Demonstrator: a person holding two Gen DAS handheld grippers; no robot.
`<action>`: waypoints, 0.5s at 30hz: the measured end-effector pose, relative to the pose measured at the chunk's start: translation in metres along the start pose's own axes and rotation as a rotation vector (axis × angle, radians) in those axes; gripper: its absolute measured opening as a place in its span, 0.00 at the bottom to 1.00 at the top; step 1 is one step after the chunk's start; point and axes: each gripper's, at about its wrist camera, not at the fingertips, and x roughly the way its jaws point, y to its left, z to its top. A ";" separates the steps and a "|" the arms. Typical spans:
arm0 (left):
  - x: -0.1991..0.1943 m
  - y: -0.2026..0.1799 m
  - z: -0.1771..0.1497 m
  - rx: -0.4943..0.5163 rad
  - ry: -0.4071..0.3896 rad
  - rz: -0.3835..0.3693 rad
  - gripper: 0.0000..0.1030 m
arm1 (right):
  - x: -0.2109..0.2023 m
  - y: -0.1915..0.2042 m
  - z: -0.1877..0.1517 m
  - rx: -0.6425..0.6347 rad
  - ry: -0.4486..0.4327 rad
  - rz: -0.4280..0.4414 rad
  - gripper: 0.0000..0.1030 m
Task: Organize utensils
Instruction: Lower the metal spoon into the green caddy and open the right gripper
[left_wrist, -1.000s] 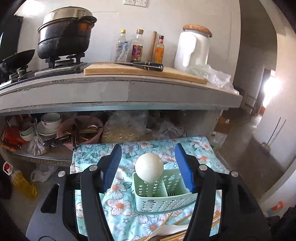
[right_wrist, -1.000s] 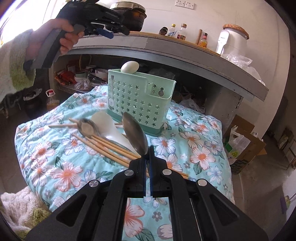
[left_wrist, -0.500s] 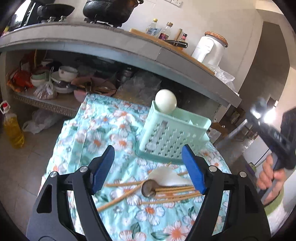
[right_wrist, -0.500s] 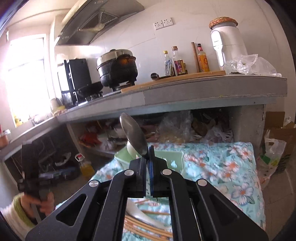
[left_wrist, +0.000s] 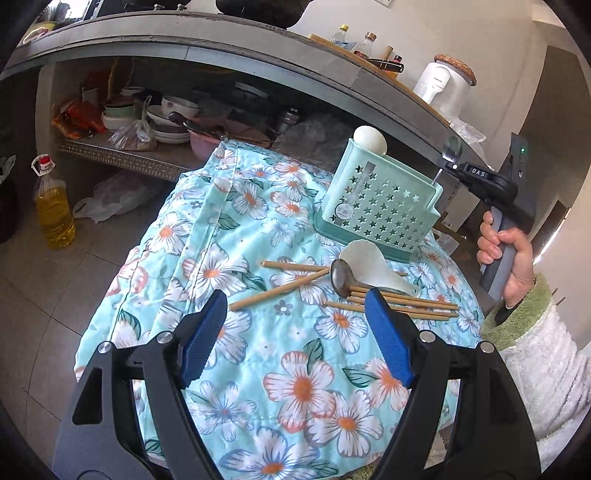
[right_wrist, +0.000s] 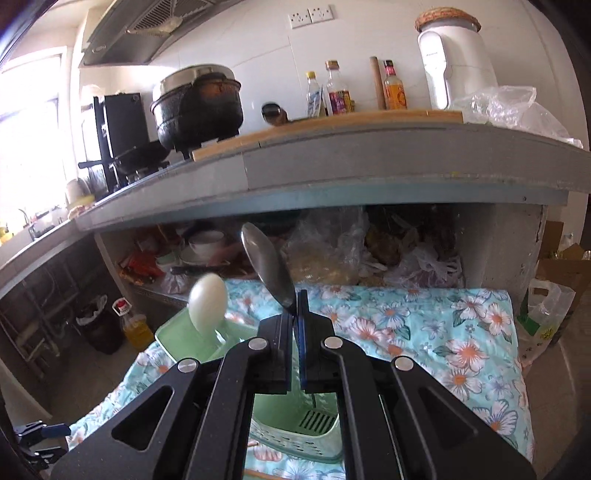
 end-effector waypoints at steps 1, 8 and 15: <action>0.000 0.001 0.000 0.000 0.001 0.002 0.72 | 0.002 -0.001 -0.004 0.000 0.015 -0.011 0.03; 0.007 -0.005 -0.001 0.020 0.015 -0.005 0.73 | -0.023 -0.008 -0.003 0.006 -0.036 -0.048 0.51; 0.013 -0.011 -0.003 0.023 0.031 -0.001 0.74 | -0.082 -0.011 0.002 0.028 -0.151 -0.044 0.62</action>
